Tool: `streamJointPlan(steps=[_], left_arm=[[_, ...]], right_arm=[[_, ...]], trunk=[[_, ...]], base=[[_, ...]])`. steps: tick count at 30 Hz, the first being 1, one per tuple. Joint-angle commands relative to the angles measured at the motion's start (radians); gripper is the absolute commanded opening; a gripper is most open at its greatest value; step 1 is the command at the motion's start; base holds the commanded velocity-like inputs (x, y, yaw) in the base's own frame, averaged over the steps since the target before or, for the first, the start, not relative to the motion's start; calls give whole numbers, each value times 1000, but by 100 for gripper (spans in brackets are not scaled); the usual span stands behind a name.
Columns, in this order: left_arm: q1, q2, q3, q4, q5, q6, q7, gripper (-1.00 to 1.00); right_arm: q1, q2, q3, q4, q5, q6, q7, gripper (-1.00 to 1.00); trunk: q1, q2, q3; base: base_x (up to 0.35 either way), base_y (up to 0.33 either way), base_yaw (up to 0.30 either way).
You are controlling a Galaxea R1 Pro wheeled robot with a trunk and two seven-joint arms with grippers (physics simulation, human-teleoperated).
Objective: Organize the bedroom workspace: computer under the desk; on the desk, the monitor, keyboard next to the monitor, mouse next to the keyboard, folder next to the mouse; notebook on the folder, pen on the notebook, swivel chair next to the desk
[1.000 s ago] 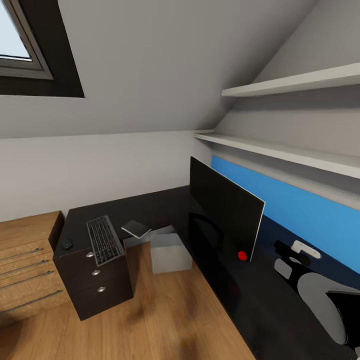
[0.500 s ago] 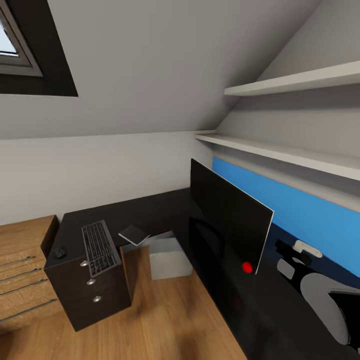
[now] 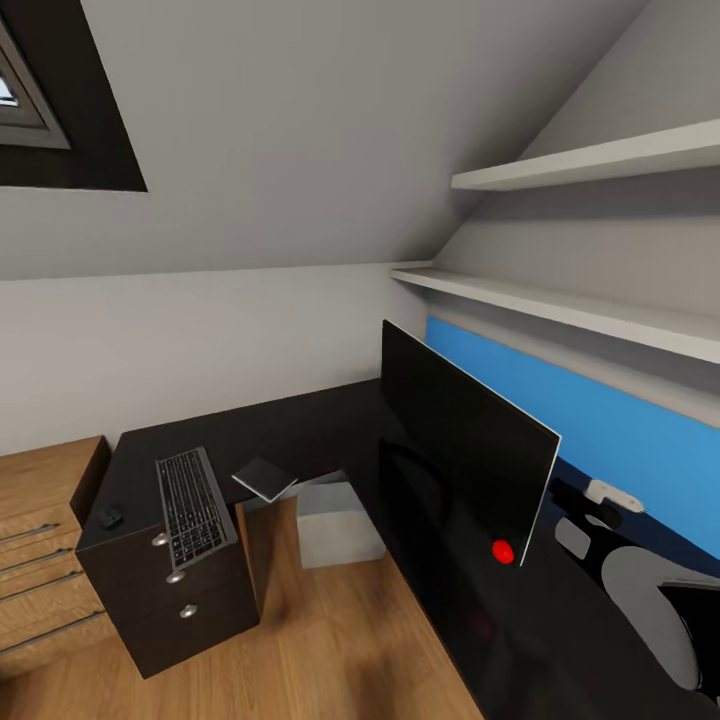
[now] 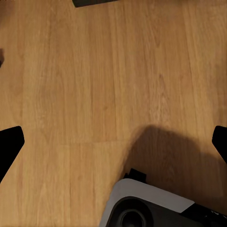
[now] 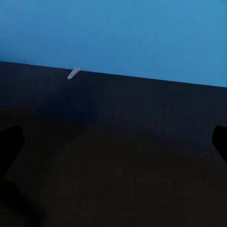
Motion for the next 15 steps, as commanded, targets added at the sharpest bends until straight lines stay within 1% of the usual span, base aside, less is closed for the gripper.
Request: streamJointPlan(steps=[1, 4, 8, 9, 10, 12, 15], left_arm=[[0, 1, -9, -2, 9, -3, 7, 100], [0, 1, -9, -2, 9, -3, 7, 100], [0, 1, -9, -2, 9, -3, 7, 100], [0, 1, -9, -2, 9, -3, 7, 100], [0, 2, -9, -2, 9, -3, 7, 100], [0, 1, -9, -2, 9, -3, 7, 100], [0, 2, -9, -2, 9, -3, 7, 100]], right_arm=[[-1, 0, 1, 0, -1, -3, 1, 100], [11, 0, 5, -1, 8, -5, 12, 100], [25, 0, 7, -2, 50, -14, 41, 100], [28, 0, 7, -1, 77, -23, 56, 100], [29, 0, 8, -1, 91, -29, 63, 100], [33, 0, 8, -1, 142, -46, 87, 100], [38, 0, 8, 0, 177, -54, 108, 100]], trunk=[[0, -1, -2], [0, -1, -2], [0, -1, -2], [0, -1, -2], [0, -1, -2], [0, -1, -2], [0, -1, -2]], base=[[10, 0, 0], [5, 0, 0], [1, 0, 0], [0, 0, 0], [0, 0, 0], [0, 0, 0], [0, 0, 0]])
